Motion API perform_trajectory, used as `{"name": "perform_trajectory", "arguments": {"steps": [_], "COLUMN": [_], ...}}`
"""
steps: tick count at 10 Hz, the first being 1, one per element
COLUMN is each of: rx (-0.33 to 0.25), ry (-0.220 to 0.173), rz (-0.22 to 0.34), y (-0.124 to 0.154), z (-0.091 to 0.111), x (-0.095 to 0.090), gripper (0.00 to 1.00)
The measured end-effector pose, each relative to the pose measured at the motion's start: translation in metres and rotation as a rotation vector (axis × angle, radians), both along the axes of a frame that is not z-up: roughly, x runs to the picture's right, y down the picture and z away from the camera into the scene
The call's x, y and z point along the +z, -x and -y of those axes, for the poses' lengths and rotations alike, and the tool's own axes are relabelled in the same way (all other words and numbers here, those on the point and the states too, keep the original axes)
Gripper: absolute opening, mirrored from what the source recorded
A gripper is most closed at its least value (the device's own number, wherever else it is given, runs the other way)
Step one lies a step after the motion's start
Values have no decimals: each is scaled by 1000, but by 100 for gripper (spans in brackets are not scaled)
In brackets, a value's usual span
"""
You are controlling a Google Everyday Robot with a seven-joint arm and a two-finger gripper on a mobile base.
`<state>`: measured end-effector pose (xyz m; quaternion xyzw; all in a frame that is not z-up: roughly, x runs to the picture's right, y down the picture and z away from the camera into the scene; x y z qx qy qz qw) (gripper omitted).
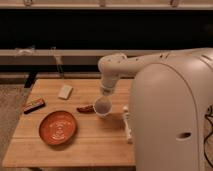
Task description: Pick up the ceramic cup
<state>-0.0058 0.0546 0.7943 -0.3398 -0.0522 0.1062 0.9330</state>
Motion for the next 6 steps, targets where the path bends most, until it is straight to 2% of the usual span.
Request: {"name": "perform_trajectory", "arguments": {"steps": [4, 6], "rx": [-8, -1], "ry": [-26, -30], "rz": [20, 25], "y": [0, -2], "z": [36, 39], "x": [-14, -15], "gripper": [0, 0]}}
